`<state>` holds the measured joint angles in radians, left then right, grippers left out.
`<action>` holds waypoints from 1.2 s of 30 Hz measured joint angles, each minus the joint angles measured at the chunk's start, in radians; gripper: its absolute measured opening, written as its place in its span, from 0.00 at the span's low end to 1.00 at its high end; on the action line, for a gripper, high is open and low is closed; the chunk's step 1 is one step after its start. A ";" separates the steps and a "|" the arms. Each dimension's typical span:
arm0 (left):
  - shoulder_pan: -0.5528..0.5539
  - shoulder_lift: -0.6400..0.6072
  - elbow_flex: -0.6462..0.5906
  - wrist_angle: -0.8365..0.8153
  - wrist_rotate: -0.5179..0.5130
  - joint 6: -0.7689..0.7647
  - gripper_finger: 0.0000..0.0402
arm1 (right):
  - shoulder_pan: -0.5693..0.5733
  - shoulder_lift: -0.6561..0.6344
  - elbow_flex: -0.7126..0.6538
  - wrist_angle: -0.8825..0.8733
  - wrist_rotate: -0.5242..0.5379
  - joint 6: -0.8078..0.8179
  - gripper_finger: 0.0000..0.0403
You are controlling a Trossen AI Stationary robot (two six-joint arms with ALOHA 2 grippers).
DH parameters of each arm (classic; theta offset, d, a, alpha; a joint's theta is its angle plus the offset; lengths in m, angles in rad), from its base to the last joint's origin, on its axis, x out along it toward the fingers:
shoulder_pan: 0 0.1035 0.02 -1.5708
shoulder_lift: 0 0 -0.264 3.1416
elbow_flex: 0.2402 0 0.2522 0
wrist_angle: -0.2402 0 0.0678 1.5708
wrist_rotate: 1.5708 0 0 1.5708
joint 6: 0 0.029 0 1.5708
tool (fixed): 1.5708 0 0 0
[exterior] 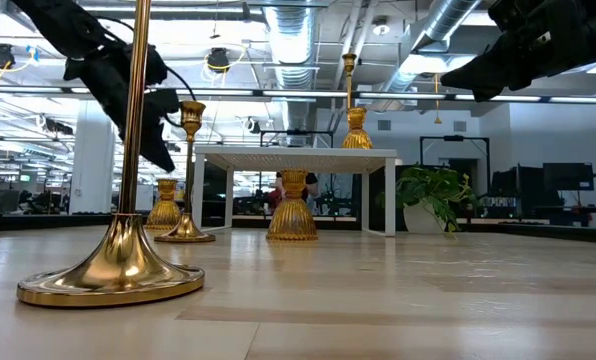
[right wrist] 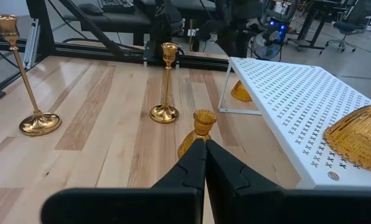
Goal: Pick & Place candle stick holders
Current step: Put the top gold vase on the shelf
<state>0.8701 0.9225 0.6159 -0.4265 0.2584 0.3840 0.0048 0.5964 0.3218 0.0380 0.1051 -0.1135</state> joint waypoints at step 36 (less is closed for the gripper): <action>-0.002 -0.043 -0.001 0.101 -0.157 0.000 0.35 | 0.000 0.000 0.000 -0.006 0.000 0.001 0.00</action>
<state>0.8677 0.8797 0.6147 -0.3257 0.1013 0.3840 0.0051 0.5962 0.3219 0.0322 0.1051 -0.1127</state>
